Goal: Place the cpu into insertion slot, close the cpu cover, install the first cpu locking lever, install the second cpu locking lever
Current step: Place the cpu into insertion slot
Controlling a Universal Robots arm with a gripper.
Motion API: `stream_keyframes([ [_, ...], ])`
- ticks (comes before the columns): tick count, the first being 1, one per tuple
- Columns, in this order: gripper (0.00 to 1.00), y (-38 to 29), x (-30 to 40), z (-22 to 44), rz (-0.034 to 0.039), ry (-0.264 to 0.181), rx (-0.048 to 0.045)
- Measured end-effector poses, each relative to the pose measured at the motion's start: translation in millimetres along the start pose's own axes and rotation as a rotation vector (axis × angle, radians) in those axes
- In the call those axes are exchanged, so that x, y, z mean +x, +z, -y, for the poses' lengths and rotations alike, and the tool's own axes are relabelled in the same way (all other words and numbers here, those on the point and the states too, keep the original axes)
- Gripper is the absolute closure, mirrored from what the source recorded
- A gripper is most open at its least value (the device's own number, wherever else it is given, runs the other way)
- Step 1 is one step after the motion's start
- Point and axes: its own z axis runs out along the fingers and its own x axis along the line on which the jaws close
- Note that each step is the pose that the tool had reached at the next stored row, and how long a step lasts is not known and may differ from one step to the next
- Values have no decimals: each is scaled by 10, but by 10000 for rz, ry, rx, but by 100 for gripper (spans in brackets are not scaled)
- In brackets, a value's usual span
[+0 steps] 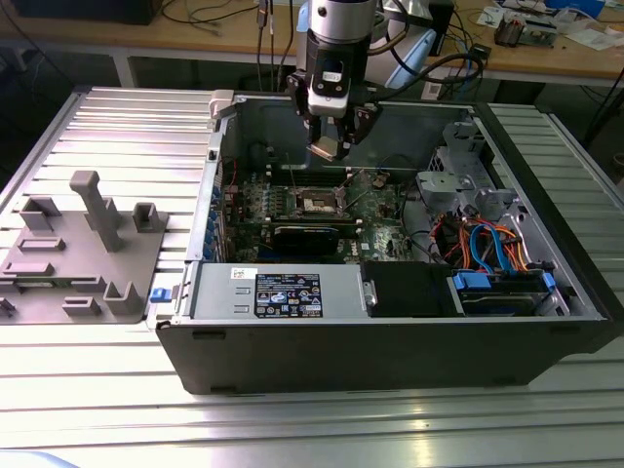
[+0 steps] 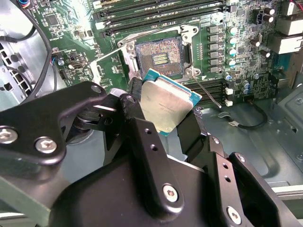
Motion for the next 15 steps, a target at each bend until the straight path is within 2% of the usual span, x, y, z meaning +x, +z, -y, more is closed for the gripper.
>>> stream_keyframes([
  [15, 46, 2, 0, 0, 10, 142, -3],
])
